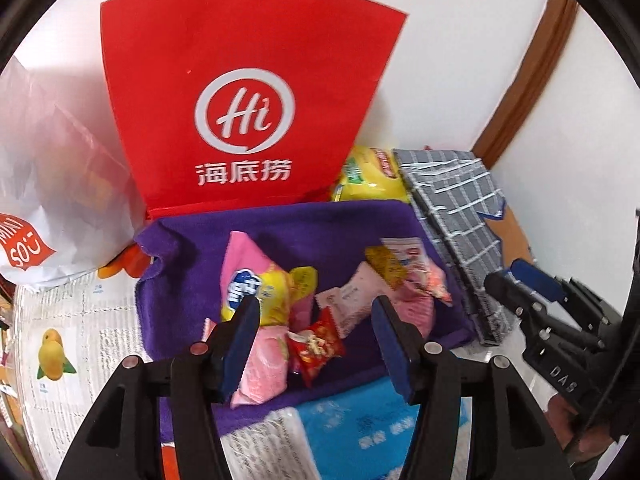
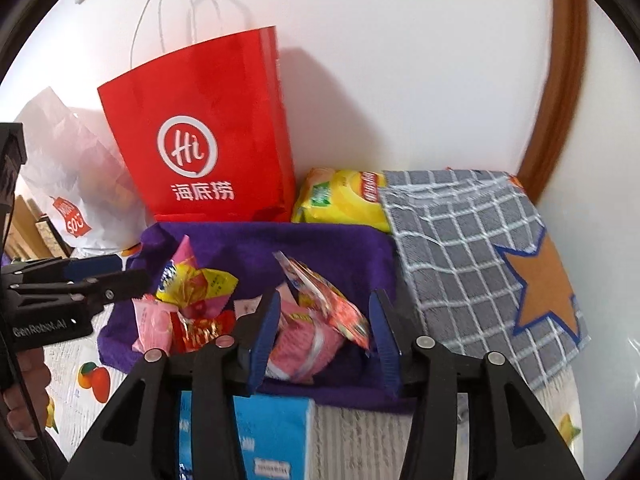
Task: Organize snacks
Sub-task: 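Withdraw both open tools from the towel toward the loose snacks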
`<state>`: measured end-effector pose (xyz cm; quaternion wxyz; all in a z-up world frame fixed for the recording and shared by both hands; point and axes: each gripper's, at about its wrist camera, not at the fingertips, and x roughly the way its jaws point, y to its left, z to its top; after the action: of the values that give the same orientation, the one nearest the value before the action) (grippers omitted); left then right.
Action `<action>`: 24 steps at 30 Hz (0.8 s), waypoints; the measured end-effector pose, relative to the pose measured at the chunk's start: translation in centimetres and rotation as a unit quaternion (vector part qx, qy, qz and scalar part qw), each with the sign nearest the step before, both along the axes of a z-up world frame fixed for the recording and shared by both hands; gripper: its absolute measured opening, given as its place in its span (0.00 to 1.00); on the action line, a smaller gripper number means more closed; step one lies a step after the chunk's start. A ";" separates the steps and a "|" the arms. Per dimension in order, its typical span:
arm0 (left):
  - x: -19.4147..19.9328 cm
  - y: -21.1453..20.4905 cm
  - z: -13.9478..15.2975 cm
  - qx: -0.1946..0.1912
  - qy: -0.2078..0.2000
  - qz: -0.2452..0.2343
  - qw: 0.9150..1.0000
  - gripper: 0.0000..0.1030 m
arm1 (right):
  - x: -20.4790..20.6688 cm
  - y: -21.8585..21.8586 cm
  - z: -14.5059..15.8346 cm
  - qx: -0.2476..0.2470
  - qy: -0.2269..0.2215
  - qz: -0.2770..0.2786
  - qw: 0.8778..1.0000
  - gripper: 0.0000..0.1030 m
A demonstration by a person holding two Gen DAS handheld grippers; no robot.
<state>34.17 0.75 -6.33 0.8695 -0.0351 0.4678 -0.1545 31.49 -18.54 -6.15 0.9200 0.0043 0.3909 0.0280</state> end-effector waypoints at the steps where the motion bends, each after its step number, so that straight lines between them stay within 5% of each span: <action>1: -0.2 -0.1 0.2 -0.004 -0.001 -0.001 1.000 0.54 | -0.5 -0.2 0.1 -0.001 0.001 -0.005 1.000 0.47; 12: -4.1 -0.8 3.5 -0.016 -0.044 -0.002 0.999 0.54 | -6.2 -2.4 1.9 -0.030 -0.026 -0.059 0.997 0.51; 24: -9.1 1.7 3.4 -0.002 -0.036 0.021 0.999 0.54 | -9.8 -2.3 0.6 -0.001 0.000 -0.036 0.999 0.51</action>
<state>25.11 2.45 -2.95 0.8886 -0.0409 0.4353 -0.1385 21.71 -20.79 -5.60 0.9204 0.0175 0.3907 -0.0058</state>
